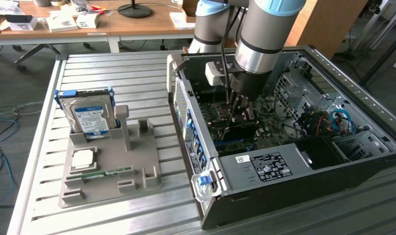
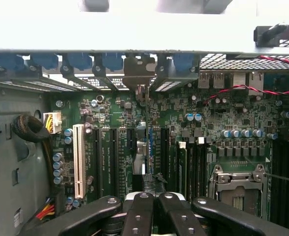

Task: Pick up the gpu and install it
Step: 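Press down on the gpu until it lock into place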

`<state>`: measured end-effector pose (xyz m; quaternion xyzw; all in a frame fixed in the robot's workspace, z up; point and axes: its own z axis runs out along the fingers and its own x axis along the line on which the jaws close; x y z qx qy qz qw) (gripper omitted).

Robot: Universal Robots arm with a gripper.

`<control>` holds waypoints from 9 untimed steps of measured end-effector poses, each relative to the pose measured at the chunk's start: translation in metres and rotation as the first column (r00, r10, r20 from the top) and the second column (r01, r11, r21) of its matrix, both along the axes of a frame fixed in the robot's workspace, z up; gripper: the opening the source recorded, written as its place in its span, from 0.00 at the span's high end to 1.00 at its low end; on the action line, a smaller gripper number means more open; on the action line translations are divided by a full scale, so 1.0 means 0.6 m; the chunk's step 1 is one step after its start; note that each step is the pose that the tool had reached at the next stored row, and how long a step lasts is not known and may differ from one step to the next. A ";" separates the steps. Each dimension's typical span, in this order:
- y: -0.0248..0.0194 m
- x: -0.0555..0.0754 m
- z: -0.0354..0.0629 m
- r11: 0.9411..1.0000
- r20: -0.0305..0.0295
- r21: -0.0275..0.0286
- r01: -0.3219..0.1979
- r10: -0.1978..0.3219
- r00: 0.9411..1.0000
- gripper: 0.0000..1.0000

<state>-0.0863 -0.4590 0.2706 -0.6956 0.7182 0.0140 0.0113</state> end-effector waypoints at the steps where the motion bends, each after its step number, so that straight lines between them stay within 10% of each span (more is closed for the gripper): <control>1: 0.0003 0.000 -0.001 1.000 0.000 0.000 0.000 0.000 1.000 0.89; 9: 0.0025 0.000 -0.001 1.000 0.000 0.000 0.000 0.000 1.000 0.89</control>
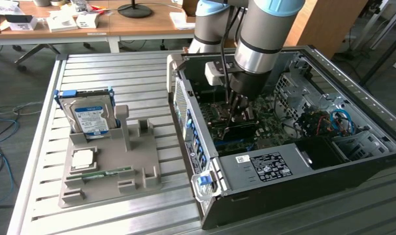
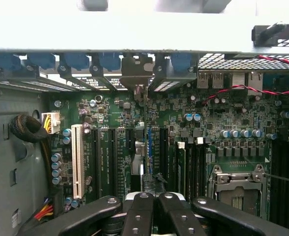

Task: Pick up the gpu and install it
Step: 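Press down on the gpu until it lock into place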

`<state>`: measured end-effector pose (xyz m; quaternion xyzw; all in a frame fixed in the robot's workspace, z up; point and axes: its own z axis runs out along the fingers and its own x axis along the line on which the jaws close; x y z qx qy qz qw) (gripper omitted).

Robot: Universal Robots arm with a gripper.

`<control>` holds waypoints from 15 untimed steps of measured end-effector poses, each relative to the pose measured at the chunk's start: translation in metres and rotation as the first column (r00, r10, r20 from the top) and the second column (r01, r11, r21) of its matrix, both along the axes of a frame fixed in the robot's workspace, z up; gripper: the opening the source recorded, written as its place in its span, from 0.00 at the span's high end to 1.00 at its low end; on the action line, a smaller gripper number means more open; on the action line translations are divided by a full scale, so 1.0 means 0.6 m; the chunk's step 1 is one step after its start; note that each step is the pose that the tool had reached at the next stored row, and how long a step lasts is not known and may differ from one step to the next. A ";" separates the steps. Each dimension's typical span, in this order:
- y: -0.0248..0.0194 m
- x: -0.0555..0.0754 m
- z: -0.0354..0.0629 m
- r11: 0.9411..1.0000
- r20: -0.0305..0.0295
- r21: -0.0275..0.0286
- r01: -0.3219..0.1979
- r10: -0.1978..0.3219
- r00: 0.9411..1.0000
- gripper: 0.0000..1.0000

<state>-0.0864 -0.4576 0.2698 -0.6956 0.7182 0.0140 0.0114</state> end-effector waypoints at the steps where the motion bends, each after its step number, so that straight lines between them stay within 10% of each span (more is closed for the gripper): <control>1: 0.0003 0.000 0.000 1.000 0.000 0.000 0.000 0.000 1.000 0.89; 15: -0.0013 0.000 0.003 1.000 0.000 0.000 0.000 0.000 1.000 0.89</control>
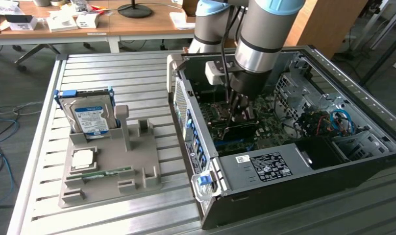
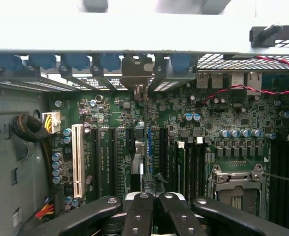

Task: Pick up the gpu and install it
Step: 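Press down on the gpu until it lock into place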

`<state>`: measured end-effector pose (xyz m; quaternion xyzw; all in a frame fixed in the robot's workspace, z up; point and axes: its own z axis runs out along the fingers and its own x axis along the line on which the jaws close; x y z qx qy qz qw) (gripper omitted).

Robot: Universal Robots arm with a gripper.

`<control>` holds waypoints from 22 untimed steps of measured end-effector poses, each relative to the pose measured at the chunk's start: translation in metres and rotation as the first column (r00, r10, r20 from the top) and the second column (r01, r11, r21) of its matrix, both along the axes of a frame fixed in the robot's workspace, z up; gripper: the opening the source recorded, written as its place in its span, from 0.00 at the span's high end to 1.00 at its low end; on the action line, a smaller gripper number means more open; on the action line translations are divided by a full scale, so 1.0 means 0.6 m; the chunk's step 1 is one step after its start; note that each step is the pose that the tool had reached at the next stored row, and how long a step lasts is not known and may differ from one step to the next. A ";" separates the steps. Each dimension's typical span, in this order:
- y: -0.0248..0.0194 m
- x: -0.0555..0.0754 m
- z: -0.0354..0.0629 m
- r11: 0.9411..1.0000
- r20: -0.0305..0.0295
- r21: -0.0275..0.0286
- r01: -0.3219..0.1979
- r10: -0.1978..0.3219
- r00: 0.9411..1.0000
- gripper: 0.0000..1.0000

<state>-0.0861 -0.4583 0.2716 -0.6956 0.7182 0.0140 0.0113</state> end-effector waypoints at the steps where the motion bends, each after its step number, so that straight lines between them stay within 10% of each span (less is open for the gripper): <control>1: -0.0014 0.000 0.000 1.000 0.000 0.000 0.000 0.000 1.000 0.89; 22: 0.0002 0.000 -0.006 1.000 0.000 0.004 0.000 0.000 1.000 0.89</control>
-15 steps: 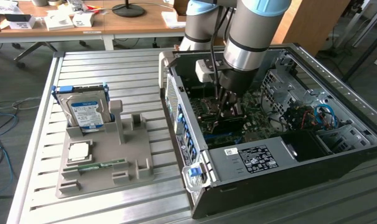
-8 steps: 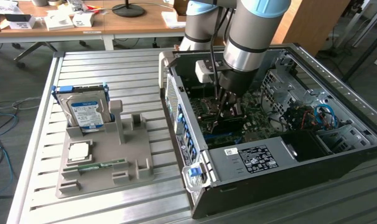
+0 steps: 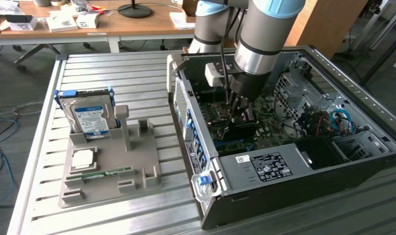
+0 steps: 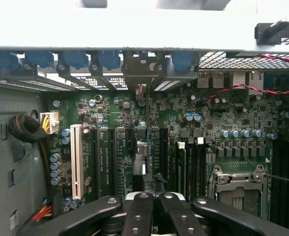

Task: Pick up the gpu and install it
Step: 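Press down on the gpu until it lock into place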

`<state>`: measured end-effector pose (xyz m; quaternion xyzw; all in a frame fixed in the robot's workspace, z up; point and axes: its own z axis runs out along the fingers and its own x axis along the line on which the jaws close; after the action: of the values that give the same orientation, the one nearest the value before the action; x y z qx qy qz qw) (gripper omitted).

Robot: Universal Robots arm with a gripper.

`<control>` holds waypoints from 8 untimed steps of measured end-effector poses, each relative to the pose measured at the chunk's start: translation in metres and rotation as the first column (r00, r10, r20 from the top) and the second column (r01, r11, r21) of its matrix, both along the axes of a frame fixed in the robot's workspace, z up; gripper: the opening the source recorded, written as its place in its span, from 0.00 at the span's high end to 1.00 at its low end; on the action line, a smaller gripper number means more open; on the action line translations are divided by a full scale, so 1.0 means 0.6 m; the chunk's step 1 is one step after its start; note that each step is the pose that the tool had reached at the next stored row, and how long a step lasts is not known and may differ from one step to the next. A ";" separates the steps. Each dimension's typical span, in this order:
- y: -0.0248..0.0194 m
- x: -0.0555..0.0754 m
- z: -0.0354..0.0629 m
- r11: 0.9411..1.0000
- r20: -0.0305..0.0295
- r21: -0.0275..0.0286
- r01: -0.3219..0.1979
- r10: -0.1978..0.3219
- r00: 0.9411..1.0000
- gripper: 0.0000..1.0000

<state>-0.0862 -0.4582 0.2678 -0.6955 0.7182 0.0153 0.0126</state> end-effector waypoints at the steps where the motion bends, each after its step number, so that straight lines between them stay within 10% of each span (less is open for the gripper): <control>1: 0.0000 0.000 0.000 1.000 0.000 0.000 0.000 0.000 1.000 0.89; 8: 0.0004 0.000 0.000 1.000 0.000 0.000 0.000 0.000 1.000 0.89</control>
<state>-0.0862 -0.4580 0.2677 -0.6955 0.7182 0.0153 0.0126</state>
